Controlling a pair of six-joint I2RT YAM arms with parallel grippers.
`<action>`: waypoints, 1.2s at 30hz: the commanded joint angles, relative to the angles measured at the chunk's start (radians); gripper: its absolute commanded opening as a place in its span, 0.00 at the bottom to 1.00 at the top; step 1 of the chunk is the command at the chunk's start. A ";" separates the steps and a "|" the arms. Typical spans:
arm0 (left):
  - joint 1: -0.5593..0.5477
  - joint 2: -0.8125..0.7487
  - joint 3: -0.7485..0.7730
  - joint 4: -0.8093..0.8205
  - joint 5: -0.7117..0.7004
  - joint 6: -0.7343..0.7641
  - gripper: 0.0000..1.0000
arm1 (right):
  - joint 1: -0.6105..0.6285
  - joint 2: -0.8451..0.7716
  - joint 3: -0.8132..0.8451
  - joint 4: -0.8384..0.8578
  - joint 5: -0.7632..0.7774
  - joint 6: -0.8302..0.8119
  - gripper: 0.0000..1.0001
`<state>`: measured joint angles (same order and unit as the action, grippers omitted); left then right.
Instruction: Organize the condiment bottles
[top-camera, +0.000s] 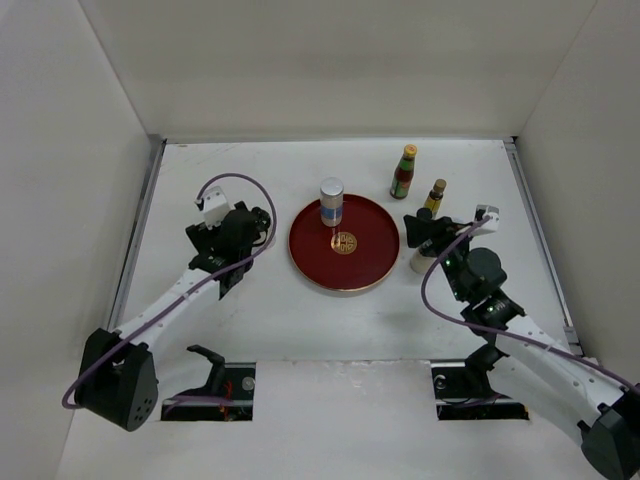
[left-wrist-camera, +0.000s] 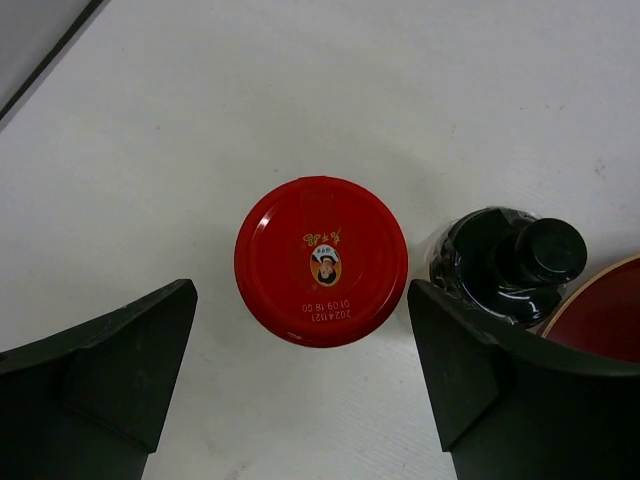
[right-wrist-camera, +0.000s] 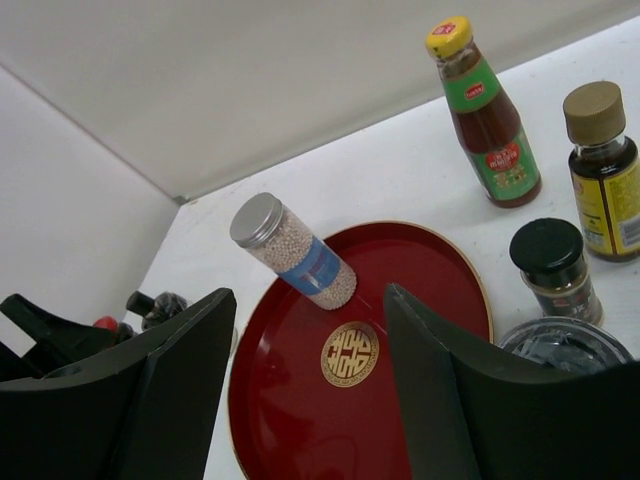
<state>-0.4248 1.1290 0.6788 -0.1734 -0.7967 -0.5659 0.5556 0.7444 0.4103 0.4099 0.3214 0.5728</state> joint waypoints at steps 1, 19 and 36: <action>0.025 0.009 0.041 0.029 0.022 -0.034 0.86 | 0.002 0.013 0.033 0.038 -0.018 -0.001 0.68; 0.071 0.023 -0.051 0.193 0.074 -0.043 0.45 | 0.008 0.019 0.035 0.041 -0.025 0.001 0.67; -0.356 -0.172 0.142 0.070 -0.022 -0.020 0.39 | 0.008 0.041 0.036 0.043 -0.028 0.002 0.67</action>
<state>-0.6811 0.8867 0.6926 -0.2901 -0.7860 -0.5838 0.5575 0.7761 0.4107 0.4114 0.3065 0.5728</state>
